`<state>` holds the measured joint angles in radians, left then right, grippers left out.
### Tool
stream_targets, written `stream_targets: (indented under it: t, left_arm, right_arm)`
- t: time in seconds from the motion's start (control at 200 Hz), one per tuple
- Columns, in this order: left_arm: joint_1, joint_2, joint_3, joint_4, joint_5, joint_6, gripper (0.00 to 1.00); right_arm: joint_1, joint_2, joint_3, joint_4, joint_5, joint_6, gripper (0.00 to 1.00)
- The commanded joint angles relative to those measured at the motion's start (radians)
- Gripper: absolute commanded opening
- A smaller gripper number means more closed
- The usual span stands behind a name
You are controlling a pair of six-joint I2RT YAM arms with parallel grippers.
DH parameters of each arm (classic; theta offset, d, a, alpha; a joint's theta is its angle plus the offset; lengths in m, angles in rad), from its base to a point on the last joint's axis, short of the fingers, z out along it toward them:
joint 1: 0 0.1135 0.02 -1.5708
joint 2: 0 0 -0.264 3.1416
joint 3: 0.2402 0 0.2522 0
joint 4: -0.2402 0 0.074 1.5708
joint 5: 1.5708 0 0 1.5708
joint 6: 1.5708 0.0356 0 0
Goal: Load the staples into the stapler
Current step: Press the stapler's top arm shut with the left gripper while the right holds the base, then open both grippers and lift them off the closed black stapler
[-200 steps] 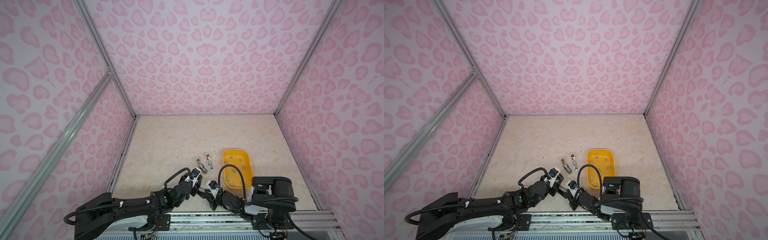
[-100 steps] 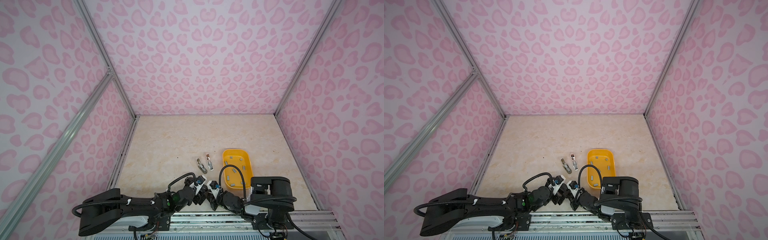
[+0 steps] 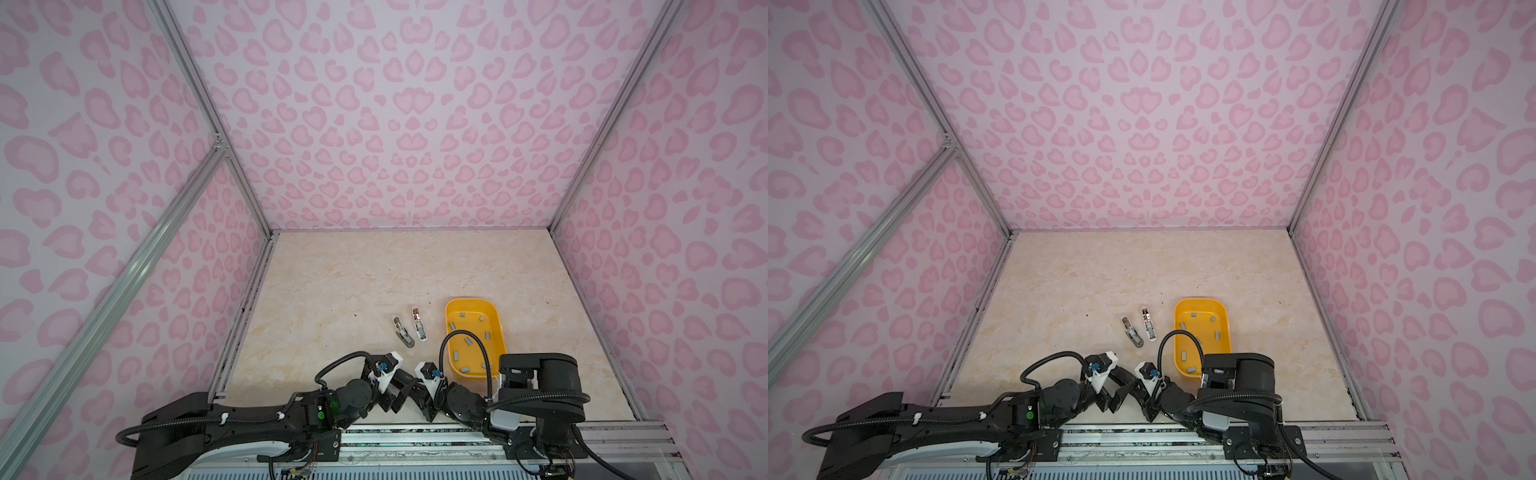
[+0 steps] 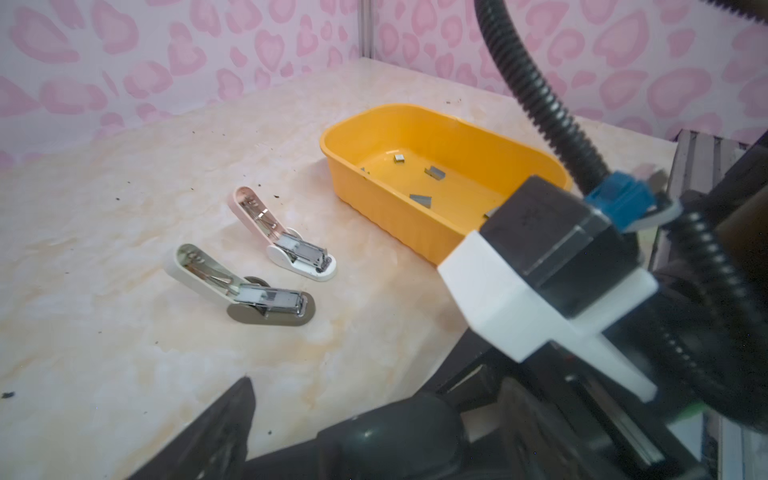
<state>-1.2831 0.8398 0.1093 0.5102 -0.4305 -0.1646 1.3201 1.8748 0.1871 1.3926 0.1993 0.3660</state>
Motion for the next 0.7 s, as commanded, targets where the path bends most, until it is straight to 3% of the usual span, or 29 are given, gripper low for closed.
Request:
stream_targets:
  t: [0.0,0.165,0.381,0.451,0.526,0.696]
  left_arm:
    - [0.000,-0.128,-0.027,-0.073,-0.104,-0.036,0.93]
    - [-0.001,-0.377,-0.068,-0.249,-0.250,-0.154,1.00]
    - [0.001,-0.582,-0.077,-0.514,-0.332,-0.339,0.95]
    - [-0.001,-0.589,-0.079,-0.534,-0.320,-0.367,0.95]
    - [0.000,-0.562,-0.073,-0.542,-0.317,-0.391,0.95]
    - [0.000,-0.402,-0.037,-0.515,-0.346,-0.443,0.95]
  right_arm:
    - [0.000,-0.019,-0.009,0.026,0.020,0.001,0.42]
    - [0.002,-0.104,-0.011,-0.051,0.019,0.001,0.51]
    - [0.005,-0.302,0.012,-0.261,0.000,-0.008,0.51]
    - [0.005,-0.384,0.054,-0.419,0.003,-0.011,0.48]
    - [0.005,-0.448,0.107,-0.570,0.026,-0.014,0.38]
    - [0.005,-0.492,0.153,-0.678,0.061,-0.023,0.30]
